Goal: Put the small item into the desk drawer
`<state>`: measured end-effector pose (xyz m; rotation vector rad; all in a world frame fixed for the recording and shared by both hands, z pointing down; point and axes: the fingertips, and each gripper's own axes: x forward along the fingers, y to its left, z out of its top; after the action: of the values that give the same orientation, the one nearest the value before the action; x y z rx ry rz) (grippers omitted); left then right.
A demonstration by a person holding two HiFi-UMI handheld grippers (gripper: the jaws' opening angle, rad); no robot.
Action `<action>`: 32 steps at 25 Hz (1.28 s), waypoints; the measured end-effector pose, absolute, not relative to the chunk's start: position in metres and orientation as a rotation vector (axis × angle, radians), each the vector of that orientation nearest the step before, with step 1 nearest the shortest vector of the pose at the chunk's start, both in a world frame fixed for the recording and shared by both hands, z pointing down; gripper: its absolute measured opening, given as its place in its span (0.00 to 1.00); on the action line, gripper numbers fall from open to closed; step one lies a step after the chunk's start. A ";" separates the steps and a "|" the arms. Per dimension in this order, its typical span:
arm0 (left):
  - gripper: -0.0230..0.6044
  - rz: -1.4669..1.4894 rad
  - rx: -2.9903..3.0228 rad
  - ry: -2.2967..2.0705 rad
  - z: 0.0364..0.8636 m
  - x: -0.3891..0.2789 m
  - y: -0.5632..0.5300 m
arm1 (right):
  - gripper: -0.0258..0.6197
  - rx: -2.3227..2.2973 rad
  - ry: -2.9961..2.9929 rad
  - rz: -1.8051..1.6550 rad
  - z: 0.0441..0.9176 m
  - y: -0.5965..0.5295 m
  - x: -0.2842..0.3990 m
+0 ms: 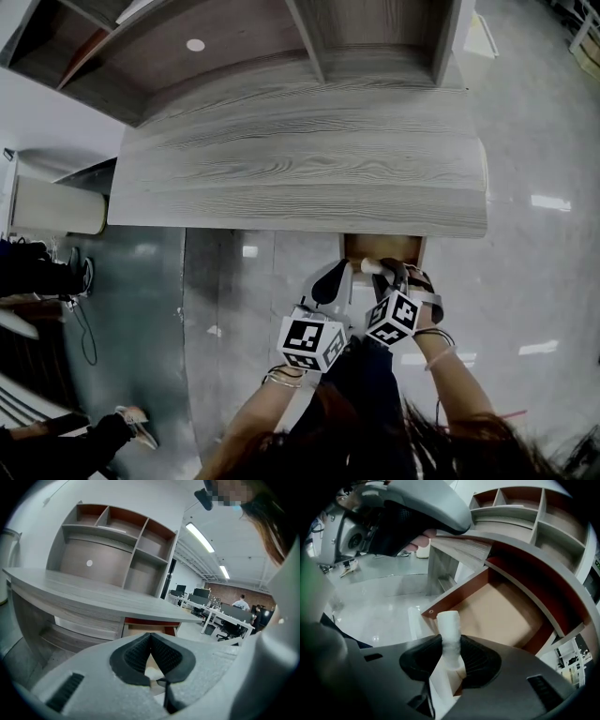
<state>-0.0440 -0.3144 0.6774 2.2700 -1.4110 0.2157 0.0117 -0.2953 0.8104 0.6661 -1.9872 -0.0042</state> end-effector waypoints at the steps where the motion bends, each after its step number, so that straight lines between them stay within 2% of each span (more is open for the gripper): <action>1: 0.06 0.220 2.266 -1.413 0.679 -0.045 -0.315 | 0.22 0.658 -1.977 0.000 0.814 -0.296 0.012; 32: 0.06 0.260 2.177 -1.439 0.706 -0.056 -0.323 | 0.24 0.600 -1.840 0.057 0.854 -0.309 0.011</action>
<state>-0.0557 -0.3226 0.7056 2.1771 -1.4388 0.2596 0.0110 -0.3092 0.8543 0.5996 -1.8401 0.0569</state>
